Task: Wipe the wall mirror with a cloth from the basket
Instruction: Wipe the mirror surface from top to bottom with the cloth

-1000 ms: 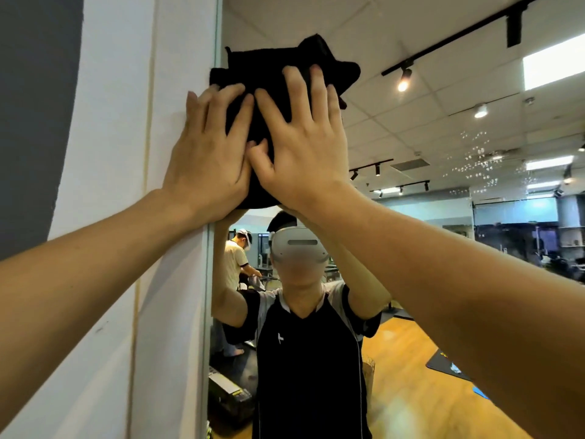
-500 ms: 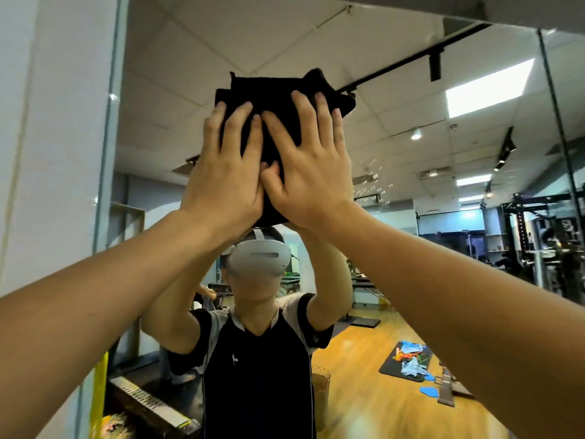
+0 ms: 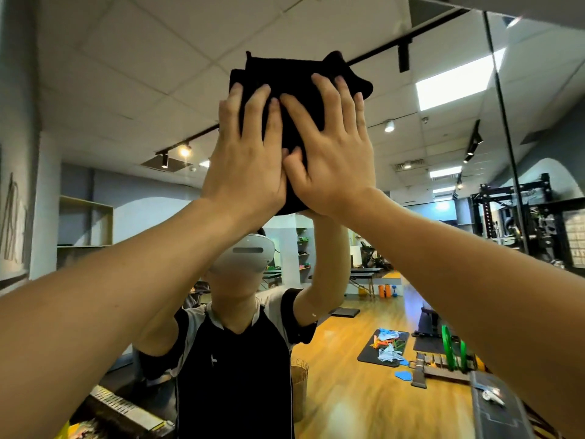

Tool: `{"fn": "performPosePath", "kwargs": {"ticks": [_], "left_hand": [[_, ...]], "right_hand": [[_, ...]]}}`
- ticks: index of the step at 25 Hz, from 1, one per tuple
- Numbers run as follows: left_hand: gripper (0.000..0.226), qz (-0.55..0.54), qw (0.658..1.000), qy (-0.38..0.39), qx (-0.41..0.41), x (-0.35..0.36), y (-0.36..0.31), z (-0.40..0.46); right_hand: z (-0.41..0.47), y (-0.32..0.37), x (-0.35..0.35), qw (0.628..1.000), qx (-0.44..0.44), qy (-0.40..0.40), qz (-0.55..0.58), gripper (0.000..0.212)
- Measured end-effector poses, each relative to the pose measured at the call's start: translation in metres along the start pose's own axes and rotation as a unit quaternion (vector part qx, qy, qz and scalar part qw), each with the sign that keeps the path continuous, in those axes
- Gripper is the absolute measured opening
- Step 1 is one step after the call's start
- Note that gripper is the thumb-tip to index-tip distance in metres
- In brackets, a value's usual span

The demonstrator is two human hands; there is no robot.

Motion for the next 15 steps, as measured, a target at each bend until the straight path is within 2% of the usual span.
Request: {"fn": "performPosePath", "kwargs": {"ticks": [7,15], "left_hand": [[0.067,-0.006,1.000,0.007,0.008,0.045,-0.103,0.010],[0.069,0.035,0.999,0.037,0.017,0.111,-0.237,0.024]], "right_hand": [[-0.048,-0.101,-0.019,1.000,0.009,0.009,-0.017,0.067],[-0.110,-0.231,-0.047,0.999,0.024,0.022,-0.026,0.067]]}}
Point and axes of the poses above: each hand's wrist, its own z-axis towards the middle knuckle, its own x-axis out of the palm, y = z × x, the point moved 10 cm from there along z, towards the middle knuckle, and after that the axes turned 12 degrees about -x, right-handed, at the moved point
